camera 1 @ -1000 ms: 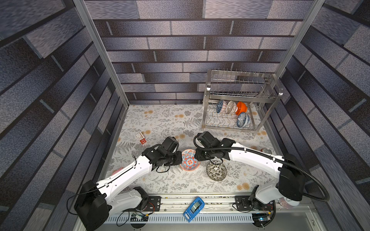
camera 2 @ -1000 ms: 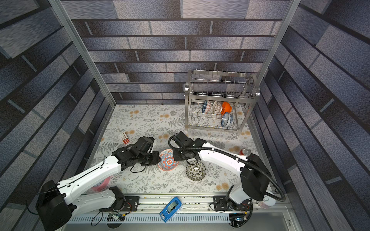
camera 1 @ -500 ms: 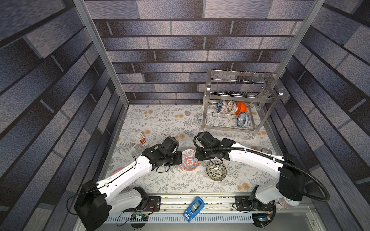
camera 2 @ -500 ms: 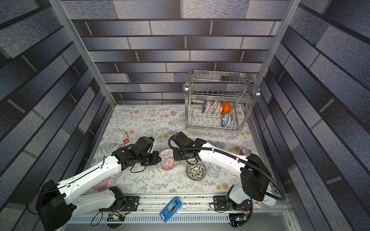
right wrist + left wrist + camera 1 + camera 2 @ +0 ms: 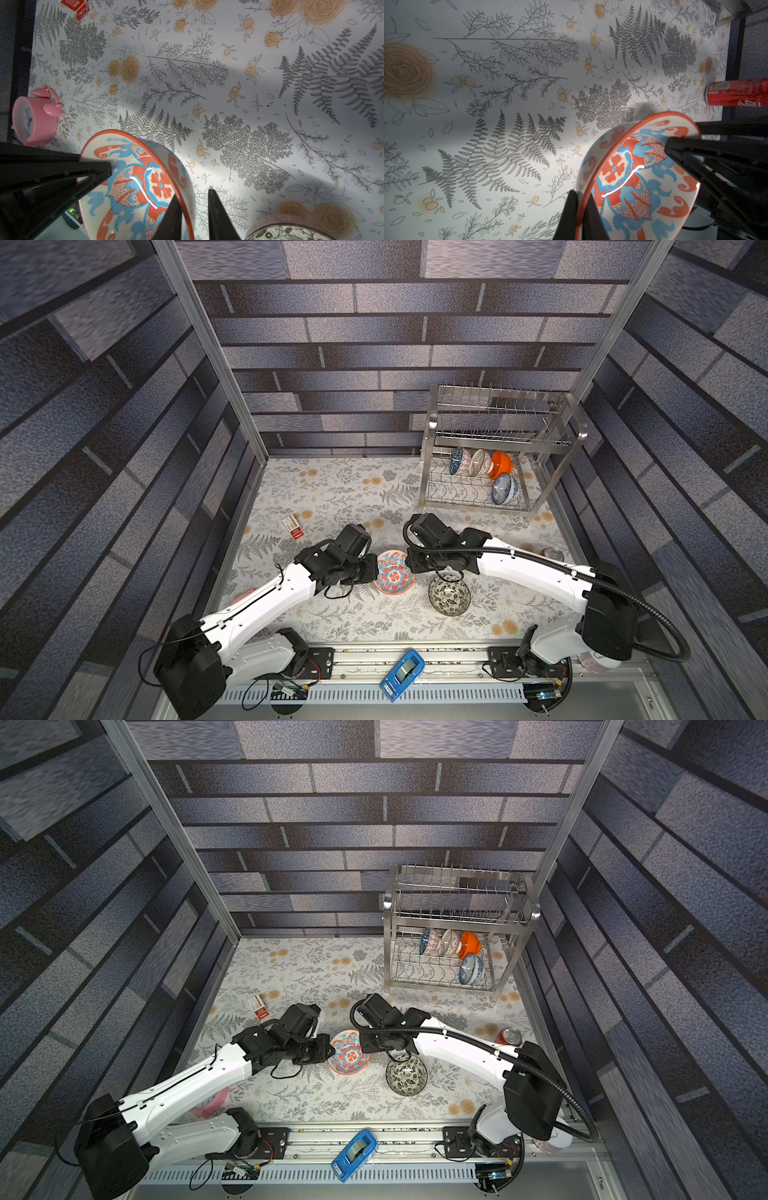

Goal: Load bowls into a dish rack
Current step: Place the bowl in the dish rack.

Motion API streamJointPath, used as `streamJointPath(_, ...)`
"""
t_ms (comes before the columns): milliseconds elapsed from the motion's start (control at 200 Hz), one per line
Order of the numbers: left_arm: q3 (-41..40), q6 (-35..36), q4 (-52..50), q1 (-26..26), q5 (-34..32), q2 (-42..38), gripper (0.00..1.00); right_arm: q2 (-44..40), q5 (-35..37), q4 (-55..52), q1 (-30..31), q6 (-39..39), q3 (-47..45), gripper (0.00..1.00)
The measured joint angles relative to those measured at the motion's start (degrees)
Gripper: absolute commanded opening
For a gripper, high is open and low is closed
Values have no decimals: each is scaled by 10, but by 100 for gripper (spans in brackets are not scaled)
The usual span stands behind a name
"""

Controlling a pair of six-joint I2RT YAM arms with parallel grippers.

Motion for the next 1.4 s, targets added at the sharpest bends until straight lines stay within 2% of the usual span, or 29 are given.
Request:
streamJointPath(356,0,0,0,0,0,0,0,0,-4,-4,3,-11,0,0)
streamJointPath(806,-1,0,1,0,0,0,0,0,-4,-5,3,-12,0,0)
streamJointPath(927,-1,0,3,0,0,1,11,-3,-1,-5,3,-12,-1,0)
streamJointPath(1057,-1,-3,12,0,2,3,30,-9,10,-5,3,-6,-4,0)
streamJointPath(1142,-1,-9,14,0,4,4,35,-14,23,-5,3,0,-11,0)
streamJointPath(1322,-1,-9,14,0,9,5,61,-28,46,-5,3,8,-23,0)
streamJointPath(1398,-1,-13,14,0,10,5,65,-33,54,-5,3,11,-23,0)
